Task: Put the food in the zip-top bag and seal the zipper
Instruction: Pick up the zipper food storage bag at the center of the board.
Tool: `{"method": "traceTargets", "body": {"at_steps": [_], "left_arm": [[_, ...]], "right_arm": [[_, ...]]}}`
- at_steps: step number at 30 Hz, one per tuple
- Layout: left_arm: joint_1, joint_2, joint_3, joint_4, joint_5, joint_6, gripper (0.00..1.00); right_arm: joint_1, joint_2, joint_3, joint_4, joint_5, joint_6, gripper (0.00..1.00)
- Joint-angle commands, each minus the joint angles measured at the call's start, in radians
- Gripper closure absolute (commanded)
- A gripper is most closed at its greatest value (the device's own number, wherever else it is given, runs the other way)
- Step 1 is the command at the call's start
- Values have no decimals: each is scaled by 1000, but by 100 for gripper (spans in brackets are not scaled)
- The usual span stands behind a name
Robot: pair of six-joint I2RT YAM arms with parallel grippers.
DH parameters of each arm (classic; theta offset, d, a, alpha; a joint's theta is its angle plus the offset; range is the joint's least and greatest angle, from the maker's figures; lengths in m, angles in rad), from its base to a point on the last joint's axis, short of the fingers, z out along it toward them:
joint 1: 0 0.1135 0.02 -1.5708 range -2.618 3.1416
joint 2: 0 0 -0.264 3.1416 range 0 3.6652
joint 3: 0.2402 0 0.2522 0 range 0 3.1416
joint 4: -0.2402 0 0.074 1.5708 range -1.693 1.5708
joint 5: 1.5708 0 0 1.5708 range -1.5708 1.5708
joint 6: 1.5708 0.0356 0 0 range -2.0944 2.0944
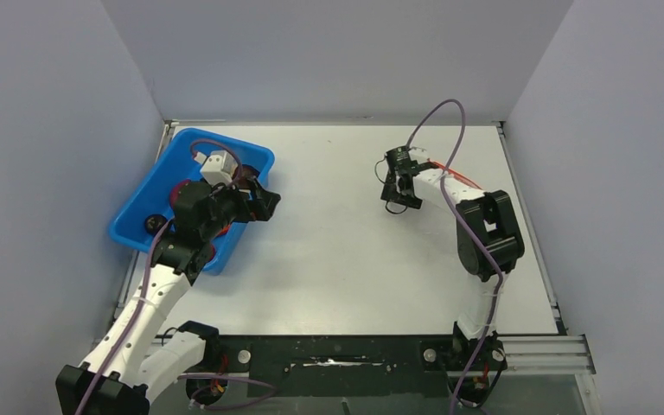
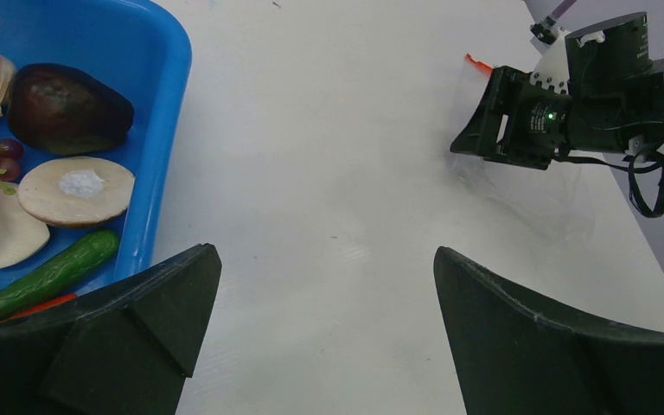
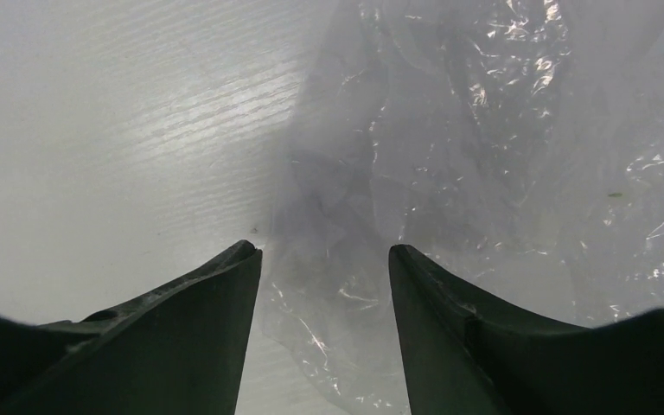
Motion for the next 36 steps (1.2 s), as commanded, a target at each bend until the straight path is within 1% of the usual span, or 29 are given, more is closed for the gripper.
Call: {"method": "traceTargets", "body": {"at_steps": [1, 3, 6, 12, 13, 14, 15, 17, 19, 23, 25, 29, 30, 33, 36], "left_arm": [[-6, -30, -3, 45, 19, 26, 3], [-8, -30, -1, 47, 14, 31, 3], [-11, -27, 0, 48, 15, 37, 3], [-14, -54, -25, 72, 29, 45, 3], [-14, -61, -28, 75, 30, 46, 3], [-16, -67, -33, 79, 31, 50, 3], [-16, -75, -40, 86, 32, 53, 4], [-17, -88, -52, 101, 53, 71, 8], [-19, -96, -57, 115, 80, 82, 9], [-20, -107, -61, 145, 97, 75, 9], [-20, -115, -69, 169, 111, 73, 7], [-19, -127, -99, 243, 178, 74, 7], [-19, -135, -111, 278, 203, 78, 6], [-20, -165, -212, 430, 263, 78, 6], [-25, -187, -303, 624, 338, 41, 7]], "right_arm": [[34, 2, 15, 62, -12, -55, 46], [45, -1, 11, 64, -4, -69, 52], [53, -34, -30, 103, -21, -91, 63], [57, -110, -89, 138, -40, -122, 93], [59, -124, -97, 141, -42, -128, 98], [60, -140, -107, 142, -46, -133, 100], [61, -155, -115, 143, -56, -140, 100], [62, -185, -132, 148, -101, -169, 100], [62, -212, -143, 143, -150, -203, 100], [68, -265, -158, 116, -231, -261, 100], [72, -301, -173, 110, -272, -277, 100], [82, -386, -208, 96, -366, -290, 100], [89, -410, -220, 96, -384, -296, 100], [100, -485, -253, 93, -454, -314, 100], [102, -553, -269, 80, -589, -344, 100]]}}
